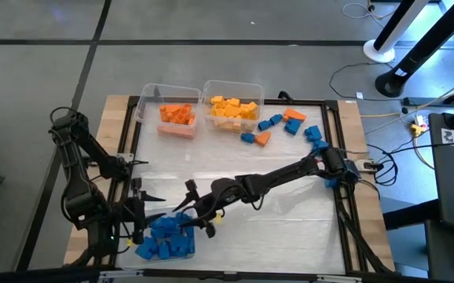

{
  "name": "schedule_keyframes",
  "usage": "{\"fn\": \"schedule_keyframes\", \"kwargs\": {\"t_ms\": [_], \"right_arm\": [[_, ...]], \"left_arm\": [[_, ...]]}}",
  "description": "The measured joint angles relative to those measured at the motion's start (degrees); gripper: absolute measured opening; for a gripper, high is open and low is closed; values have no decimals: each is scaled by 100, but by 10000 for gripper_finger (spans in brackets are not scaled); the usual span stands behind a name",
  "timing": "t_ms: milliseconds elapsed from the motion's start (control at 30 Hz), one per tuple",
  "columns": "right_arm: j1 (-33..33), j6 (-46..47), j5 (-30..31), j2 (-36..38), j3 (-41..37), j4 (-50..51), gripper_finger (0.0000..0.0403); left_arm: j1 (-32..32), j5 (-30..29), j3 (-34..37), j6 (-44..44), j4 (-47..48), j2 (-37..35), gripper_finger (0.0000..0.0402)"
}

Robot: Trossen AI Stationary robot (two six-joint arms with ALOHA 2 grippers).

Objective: Sort blocks
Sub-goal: Put the orange game piece into the top left transparent bin

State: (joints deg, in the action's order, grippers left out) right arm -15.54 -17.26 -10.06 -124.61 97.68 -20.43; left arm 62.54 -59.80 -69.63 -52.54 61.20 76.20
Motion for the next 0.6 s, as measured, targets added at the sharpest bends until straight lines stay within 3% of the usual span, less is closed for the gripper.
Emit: {"fn": "schedule_keyframes", "kwargs": {"t_ms": [167,367,467,600], "right_arm": [[284,-275,-441,419,1,1275,226],[667,-599,-741,1053,1,3772,227],[804,-758,-337,1336,1,5192,227],[844,-760,1176,1734,-1,6767,227]], "left_arm": [[-183,-63,0,-16,-102,2,169],[-505,-65,0,0,-102,25,169],[-766,-67,0,-19,-102,31,169],[-1201,-50,0,-212,-104,31,169]]}}
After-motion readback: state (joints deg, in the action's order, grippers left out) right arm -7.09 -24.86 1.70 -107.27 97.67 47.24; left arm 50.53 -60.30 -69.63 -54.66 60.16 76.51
